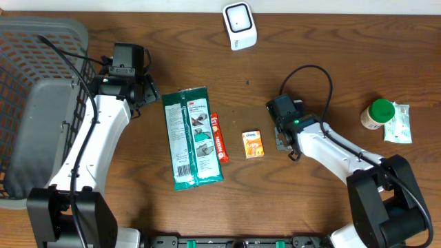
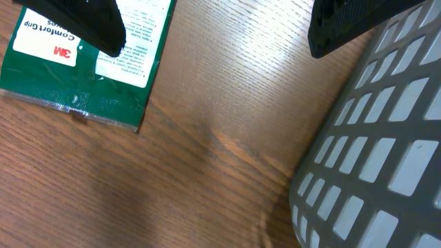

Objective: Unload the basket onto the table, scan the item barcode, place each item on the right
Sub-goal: 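Lower the right gripper and close on one orange tissue pack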

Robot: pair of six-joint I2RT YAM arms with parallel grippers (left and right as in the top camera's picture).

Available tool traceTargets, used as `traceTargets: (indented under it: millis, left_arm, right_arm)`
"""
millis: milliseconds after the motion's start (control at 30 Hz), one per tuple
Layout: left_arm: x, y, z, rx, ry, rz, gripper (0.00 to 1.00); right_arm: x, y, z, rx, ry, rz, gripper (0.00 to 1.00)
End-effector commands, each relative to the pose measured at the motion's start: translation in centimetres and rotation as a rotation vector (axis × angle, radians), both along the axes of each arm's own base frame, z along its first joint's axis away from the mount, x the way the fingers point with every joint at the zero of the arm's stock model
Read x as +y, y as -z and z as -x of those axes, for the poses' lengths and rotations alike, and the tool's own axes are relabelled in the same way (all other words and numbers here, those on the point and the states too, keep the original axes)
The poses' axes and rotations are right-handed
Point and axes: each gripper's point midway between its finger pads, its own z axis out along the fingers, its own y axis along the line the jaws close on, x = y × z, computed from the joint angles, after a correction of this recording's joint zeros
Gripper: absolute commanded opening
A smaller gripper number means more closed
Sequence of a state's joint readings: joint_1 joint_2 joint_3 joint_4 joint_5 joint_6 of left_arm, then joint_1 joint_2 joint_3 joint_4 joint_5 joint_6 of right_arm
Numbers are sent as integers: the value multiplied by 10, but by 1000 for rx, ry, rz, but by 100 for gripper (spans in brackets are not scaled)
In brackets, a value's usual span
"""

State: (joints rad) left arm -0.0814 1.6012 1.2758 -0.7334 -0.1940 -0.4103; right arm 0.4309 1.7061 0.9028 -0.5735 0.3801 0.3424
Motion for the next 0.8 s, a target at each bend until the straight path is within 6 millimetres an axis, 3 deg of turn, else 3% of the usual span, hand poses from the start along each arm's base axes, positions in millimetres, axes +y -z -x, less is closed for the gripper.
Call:
traceTargets:
  millis: [0,200,367,467,767]
  left_arm:
    - [3,-2,0,-1,2,-20,85]
    - [3,-2,0,-1,2,-20,85]
    - [3,-2,0,-1,2,-20,85]
    - [3,-2,0,-1,2,-20,85]
    - [3,-2,0,-1,2,-20,85]
  right_arm:
    - [-3,9,9,28,-31,30,25]
    - [-2,9,10,31,-33,27,25]
    - [-1,9,10,30,-38,27,34]
    - [1,8,4,16,-75,34,34]
    - [21,-13,-14,-20,-156,31,40]
